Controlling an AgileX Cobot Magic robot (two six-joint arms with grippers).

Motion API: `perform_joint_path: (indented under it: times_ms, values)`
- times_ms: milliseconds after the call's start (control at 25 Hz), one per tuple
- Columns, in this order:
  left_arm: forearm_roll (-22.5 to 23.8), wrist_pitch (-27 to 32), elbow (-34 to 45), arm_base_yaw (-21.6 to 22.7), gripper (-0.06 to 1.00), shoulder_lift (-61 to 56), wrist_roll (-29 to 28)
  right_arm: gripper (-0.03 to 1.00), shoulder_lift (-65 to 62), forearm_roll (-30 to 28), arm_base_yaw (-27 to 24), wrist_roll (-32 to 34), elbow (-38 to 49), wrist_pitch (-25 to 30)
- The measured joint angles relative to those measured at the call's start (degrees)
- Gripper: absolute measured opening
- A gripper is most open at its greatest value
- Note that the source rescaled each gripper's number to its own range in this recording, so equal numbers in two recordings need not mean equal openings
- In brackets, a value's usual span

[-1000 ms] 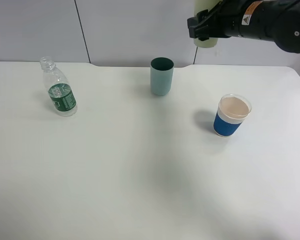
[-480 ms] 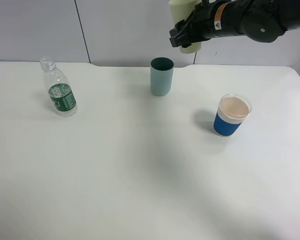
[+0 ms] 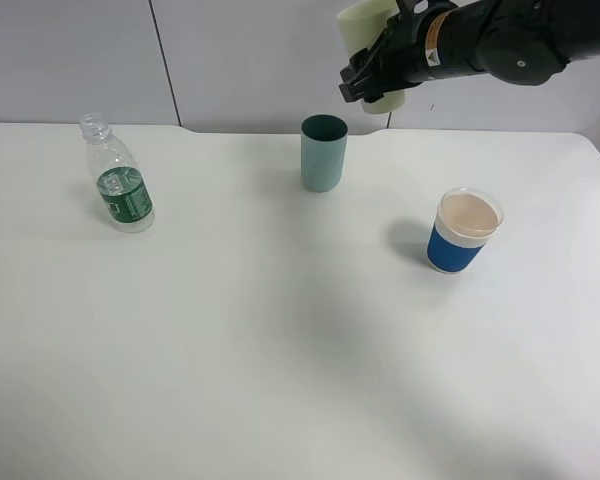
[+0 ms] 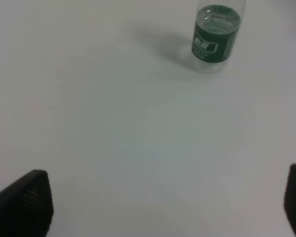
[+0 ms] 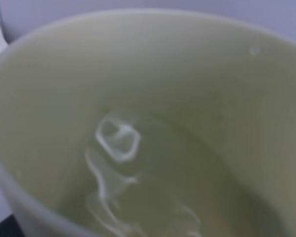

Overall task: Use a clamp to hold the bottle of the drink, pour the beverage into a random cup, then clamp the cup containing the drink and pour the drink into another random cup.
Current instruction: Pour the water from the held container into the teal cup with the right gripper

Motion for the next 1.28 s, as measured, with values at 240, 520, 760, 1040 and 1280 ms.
perform_joint_path:
  times_ms: [240, 520, 760, 1040, 1280]
  values:
    - [0.0, 0.0, 0.0, 0.0, 0.87, 0.0, 0.0, 0.01, 0.0, -11.4, 0.6, 6.0, 0.0, 5.1]
    - [0.0, 0.0, 0.0, 0.0, 0.87, 0.0, 0.0, 0.01, 0.9, -20.6, 0.6, 15.2, -1.8, 8.8]
    - [0.0, 0.0, 0.0, 0.0, 0.87, 0.0, 0.0, 0.01, 3.8, -25.0, 1.9, 16.9, -4.6, 12.2]
    - [0.0, 0.0, 0.0, 0.0, 0.87, 0.0, 0.0, 0.01, 5.7, -28.8, 3.9, 16.9, -7.2, 14.2]
    - [0.0, 0.0, 0.0, 0.0, 0.87, 0.0, 0.0, 0.01, 7.6, -31.5, 5.3, 14.7, -9.2, 16.0]
